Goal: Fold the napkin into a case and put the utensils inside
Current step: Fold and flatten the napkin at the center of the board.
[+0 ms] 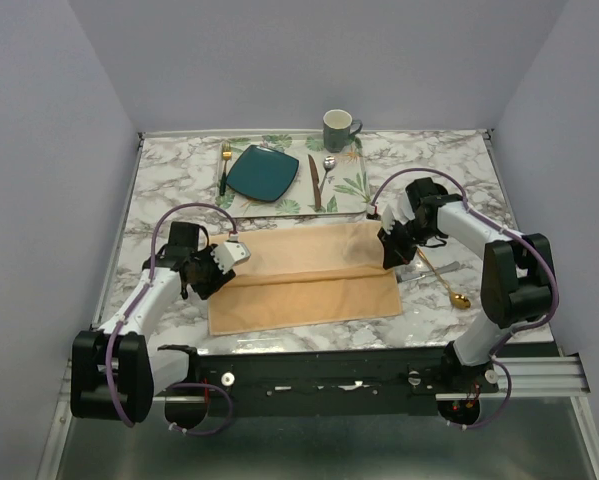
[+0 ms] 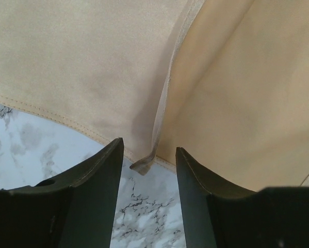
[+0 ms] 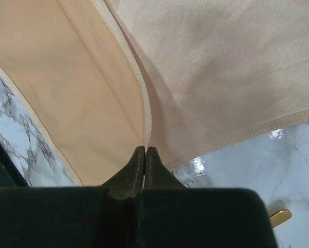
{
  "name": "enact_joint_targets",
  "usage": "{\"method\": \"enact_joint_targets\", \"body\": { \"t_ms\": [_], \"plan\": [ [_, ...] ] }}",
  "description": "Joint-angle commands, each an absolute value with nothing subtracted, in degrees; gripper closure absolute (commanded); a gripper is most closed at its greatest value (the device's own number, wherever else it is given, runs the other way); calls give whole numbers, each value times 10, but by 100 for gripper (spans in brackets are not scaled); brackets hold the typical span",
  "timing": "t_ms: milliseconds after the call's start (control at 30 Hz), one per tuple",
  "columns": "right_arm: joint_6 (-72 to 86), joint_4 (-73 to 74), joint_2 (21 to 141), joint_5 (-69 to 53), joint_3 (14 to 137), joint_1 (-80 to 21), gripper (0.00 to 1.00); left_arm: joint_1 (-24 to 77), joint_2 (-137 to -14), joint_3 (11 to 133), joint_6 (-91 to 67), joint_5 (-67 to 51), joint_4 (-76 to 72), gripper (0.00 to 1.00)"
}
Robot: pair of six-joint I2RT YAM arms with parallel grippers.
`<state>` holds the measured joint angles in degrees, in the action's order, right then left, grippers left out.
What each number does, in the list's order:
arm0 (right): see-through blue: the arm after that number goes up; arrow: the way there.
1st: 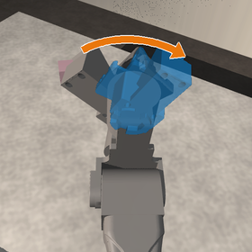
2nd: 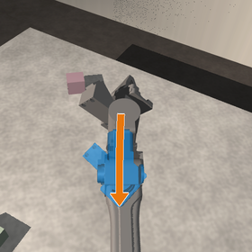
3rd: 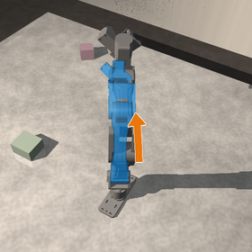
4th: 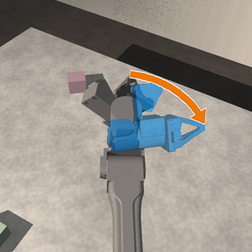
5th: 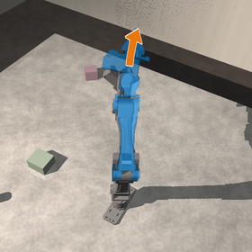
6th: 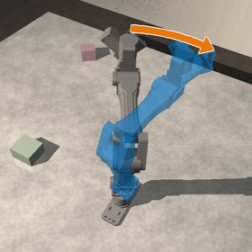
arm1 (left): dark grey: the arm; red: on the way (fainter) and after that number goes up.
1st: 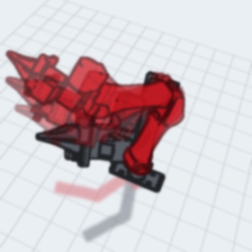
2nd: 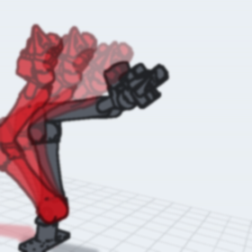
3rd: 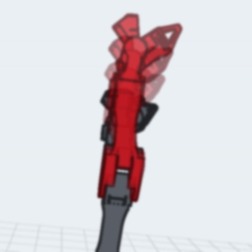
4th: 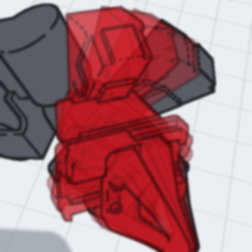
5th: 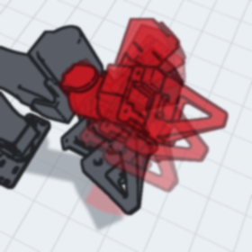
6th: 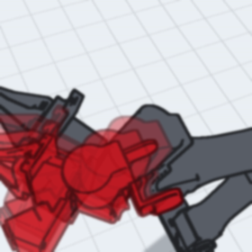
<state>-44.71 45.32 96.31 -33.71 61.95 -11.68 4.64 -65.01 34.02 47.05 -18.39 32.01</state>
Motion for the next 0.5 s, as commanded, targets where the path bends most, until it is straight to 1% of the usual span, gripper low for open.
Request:
{"method": "enact_joint_targets", "body": {
  "t_ms": [0,67,100,167,200,267,300,400,467],
  "plan": [
    [-471,462,947,-323,615,-118,99,49,-672,362,501,-173,323,44],
    [-475,467,948,-322,617,-118,99,49,-680,375,510,-185,335,49],
    [-479,468,948,-318,617,-118,99,49,-684,379,511,-189,347,55],
    [-483,470,948,-315,616,-118,99,49,-686,385,521,-201,359,61],
    [-486,471,948,-313,615,-118,99,49,-687,385,524,-205,368,68],
    [-489,475,949,-311,613,-119,99,49,-686,383,531,-211,377,77],
    [-490,474,948,-310,609,-120,99,50,-685,383,534,-214,390,88],
    [-493,483,947,-313,601,-127,99,53,-679,376,539,-221,403,100],
    [-495,487,943,-314,586,-134,99,56,-673,367,541,-218,403,100]
  ]
}}
